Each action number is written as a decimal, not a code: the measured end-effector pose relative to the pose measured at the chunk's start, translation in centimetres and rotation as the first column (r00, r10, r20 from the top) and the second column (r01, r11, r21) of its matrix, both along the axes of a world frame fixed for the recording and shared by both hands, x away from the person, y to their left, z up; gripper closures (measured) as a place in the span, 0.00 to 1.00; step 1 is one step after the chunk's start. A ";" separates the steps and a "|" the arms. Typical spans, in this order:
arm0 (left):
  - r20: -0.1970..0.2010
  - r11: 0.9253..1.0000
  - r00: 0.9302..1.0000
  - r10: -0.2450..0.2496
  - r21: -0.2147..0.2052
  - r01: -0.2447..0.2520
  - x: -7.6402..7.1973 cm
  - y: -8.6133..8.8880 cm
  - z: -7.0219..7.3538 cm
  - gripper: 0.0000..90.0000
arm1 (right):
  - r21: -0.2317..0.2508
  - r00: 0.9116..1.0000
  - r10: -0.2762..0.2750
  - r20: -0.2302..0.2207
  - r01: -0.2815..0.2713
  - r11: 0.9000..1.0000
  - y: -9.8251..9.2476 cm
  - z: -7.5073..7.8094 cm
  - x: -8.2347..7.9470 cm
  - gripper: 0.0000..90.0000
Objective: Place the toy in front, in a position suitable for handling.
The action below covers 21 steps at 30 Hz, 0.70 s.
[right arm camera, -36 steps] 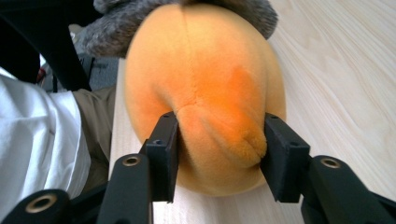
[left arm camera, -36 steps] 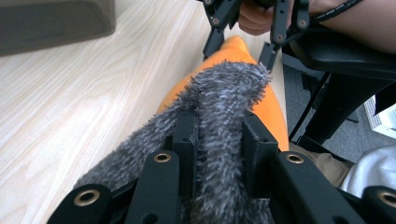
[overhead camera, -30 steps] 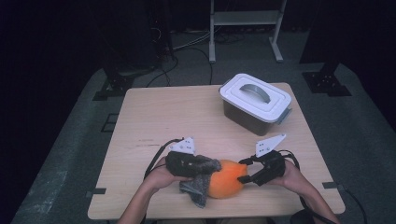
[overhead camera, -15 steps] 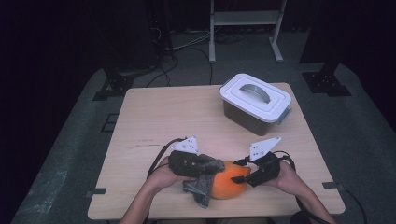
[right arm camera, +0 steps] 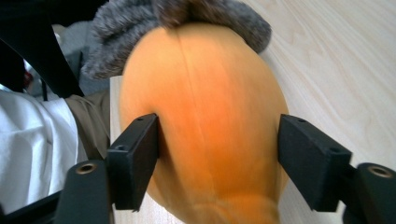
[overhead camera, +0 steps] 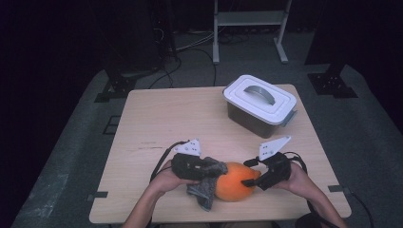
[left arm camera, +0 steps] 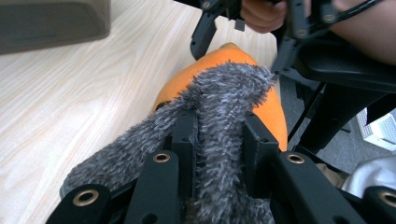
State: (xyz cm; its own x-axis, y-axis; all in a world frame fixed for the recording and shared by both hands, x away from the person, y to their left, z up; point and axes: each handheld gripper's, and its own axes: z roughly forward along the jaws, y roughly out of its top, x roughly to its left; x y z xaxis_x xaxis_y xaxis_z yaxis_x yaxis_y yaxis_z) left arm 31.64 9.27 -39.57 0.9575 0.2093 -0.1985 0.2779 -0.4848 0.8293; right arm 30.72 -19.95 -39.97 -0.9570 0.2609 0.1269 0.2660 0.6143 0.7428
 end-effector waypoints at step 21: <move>-0.041 1.000 0.999 0.007 0.003 -0.007 0.4 0.4 -1.4 0.78 | -0.008 0.997 0.055 0.049 -0.055 0.998 1.3 -0.3 -0.5 0.35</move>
